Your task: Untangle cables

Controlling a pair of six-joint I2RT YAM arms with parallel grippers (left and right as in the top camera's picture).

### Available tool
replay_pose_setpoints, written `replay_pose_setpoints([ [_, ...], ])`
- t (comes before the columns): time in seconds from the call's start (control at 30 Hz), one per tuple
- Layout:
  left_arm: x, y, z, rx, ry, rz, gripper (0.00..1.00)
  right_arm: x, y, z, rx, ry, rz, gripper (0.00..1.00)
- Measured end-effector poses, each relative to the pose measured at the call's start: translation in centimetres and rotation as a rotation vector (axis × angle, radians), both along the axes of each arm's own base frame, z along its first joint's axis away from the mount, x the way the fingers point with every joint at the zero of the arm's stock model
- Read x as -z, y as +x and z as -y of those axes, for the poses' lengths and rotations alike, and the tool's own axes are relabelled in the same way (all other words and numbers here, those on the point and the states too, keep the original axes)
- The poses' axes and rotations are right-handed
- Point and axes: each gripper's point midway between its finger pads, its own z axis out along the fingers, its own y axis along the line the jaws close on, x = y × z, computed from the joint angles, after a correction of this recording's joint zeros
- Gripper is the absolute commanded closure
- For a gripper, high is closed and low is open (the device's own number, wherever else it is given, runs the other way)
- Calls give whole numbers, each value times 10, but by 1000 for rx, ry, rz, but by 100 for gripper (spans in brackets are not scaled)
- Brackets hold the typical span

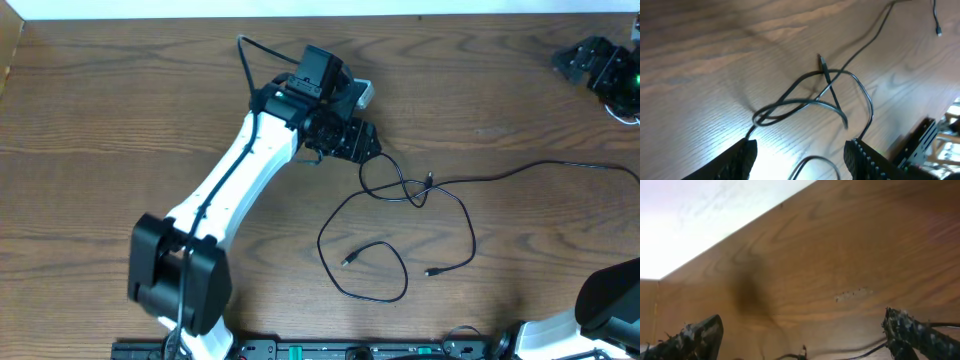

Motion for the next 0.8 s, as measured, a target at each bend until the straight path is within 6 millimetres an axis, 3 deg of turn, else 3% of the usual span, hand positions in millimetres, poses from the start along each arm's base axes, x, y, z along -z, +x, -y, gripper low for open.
replay_pose_setpoints([
  [0.27, 33, 16, 8, -226, -22, -190, 23, 6, -4, -18, -46, -10, -37, 1],
  [0.47, 41, 13, 12, -338, -23, -298, 22, 12, -8, -22, -47, -26, -70, 1],
  [0.67, 41, 1, 28, -327, -23, -317, 21, 15, -11, -21, -40, -31, -90, 1],
  [0.8, 37, -4, 46, -207, -35, -228, 22, 17, -14, -21, -45, -36, -103, 2],
])
